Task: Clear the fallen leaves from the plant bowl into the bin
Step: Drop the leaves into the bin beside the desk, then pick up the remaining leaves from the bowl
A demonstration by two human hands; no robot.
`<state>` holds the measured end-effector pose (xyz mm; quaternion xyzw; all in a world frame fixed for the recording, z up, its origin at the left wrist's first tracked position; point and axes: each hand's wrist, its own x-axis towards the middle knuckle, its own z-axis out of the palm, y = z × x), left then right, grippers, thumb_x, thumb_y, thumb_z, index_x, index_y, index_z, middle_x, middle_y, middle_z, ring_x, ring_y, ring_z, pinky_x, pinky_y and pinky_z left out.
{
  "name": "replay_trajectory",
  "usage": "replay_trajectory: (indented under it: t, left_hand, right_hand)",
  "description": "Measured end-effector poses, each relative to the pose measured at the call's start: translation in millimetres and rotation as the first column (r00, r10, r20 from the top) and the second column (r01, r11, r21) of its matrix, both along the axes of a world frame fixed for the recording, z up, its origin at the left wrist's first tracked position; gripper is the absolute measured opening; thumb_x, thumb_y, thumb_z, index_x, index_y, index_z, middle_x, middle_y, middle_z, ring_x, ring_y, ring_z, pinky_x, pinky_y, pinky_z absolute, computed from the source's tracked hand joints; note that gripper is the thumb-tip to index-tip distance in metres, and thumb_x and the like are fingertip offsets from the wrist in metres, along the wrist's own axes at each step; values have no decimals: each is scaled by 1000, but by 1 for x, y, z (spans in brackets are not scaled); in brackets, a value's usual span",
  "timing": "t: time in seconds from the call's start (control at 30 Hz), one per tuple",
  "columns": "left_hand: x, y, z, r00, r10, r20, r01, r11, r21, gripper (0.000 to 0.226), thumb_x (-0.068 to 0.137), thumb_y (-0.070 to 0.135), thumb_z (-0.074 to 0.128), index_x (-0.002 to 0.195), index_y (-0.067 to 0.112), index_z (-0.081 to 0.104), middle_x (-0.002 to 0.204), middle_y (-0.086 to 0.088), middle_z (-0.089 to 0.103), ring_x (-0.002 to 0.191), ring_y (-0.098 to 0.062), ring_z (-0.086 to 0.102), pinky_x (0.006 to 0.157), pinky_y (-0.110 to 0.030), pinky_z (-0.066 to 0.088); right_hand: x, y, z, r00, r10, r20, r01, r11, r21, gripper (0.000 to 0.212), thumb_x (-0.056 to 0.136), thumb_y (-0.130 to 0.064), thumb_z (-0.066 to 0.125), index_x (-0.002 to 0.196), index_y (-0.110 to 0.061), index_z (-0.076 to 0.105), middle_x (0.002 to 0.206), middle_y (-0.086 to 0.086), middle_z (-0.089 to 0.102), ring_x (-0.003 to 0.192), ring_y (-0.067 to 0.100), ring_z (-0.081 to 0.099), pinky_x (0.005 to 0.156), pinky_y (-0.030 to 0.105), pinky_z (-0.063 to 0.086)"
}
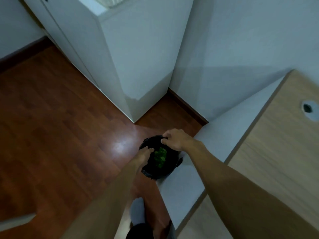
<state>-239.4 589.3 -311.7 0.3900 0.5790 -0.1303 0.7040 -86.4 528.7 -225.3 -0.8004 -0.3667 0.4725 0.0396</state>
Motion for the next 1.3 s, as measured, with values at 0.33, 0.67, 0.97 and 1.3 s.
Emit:
replay_trajectory:
  t: [0.33,0.67,0.97,1.3]
  left_hand:
    - [-4,-23,3,980,-197,37,196,980,36,65,97,38,51,153,17,25,159,-6,29,145,-25,31,111,-34,32]
    - [-15,-14,83,943,-332,27,326,937,124,53,92,40,57,137,12,52,142,-10,52,129,-27,50,110,-34,39]
    - [-17,-47,240,846,-523,107,422,778,465,16,95,33,55,95,25,70,114,-3,66,114,-22,59,101,-37,46]
    - [34,-153,338,748,-661,53,479,593,647,31,93,37,56,109,17,72,121,-6,68,111,-22,62,102,-38,47]
  right_hand:
    - [-21,-27,-1,996,-84,-18,83,996,-22,46,99,-36,55,141,-18,51,143,11,52,127,26,54,101,31,46]
    - [-41,-52,72,958,-278,-69,285,951,123,47,91,-43,59,135,-26,57,139,2,58,124,18,56,96,23,45]
    - [-56,-114,201,855,-509,-105,513,797,318,42,88,-45,59,128,-32,62,129,-1,66,118,18,61,99,28,47]
    - [-37,-272,275,784,-619,-51,583,705,403,58,89,-50,56,138,-19,57,141,3,58,127,18,55,101,28,41]
